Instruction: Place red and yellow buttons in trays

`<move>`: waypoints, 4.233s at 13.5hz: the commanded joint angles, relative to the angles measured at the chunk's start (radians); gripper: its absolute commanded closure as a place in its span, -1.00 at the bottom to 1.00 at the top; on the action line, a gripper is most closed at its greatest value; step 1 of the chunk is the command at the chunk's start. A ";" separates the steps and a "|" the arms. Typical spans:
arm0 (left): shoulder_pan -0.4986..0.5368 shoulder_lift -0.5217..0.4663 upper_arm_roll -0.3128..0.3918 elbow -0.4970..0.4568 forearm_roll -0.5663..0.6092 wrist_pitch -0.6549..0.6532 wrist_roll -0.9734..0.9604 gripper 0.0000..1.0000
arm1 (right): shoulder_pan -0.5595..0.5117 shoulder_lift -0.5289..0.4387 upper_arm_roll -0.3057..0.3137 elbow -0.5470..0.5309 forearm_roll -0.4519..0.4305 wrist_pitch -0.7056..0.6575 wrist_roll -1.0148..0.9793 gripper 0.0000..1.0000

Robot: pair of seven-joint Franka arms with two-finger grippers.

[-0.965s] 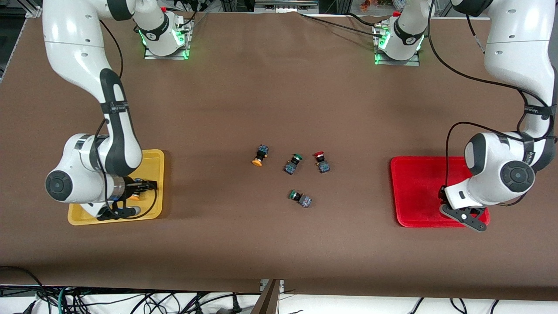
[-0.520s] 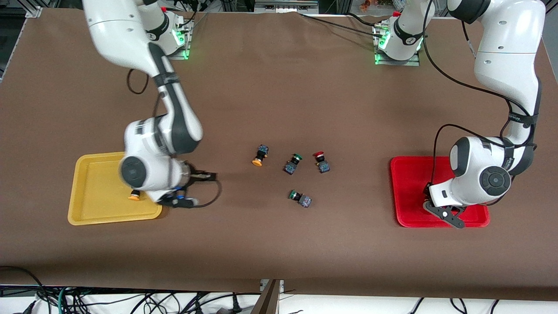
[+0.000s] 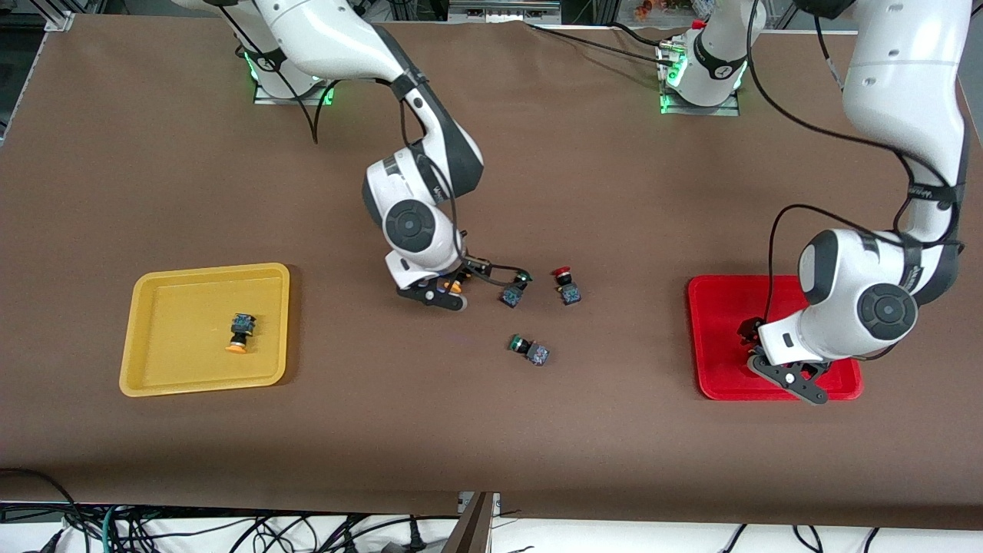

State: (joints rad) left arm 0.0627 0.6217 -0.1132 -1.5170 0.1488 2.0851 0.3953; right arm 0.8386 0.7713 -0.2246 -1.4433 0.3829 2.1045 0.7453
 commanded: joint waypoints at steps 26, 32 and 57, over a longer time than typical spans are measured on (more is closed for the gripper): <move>-0.219 -0.039 -0.237 -0.233 -0.064 0.177 -1.249 -1.00 | -0.217 -0.024 -0.437 -0.132 0.036 -0.201 -1.107 0.69; -0.300 0.096 -0.221 -0.230 0.135 0.363 -1.428 -1.00 | -0.228 -0.021 -0.426 -0.123 0.100 -0.179 -1.120 -0.99; 0.328 -0.140 -0.224 -0.235 0.141 0.051 -0.181 0.66 | -0.612 -0.685 0.109 -0.135 -0.357 -0.532 -0.785 -1.00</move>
State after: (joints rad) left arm 0.3348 0.4582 -0.3233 -1.7416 0.2635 2.0690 0.1118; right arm 0.3394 0.1110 -0.2616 -1.5485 0.0741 1.5521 -0.0868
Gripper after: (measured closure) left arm 0.581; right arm 0.000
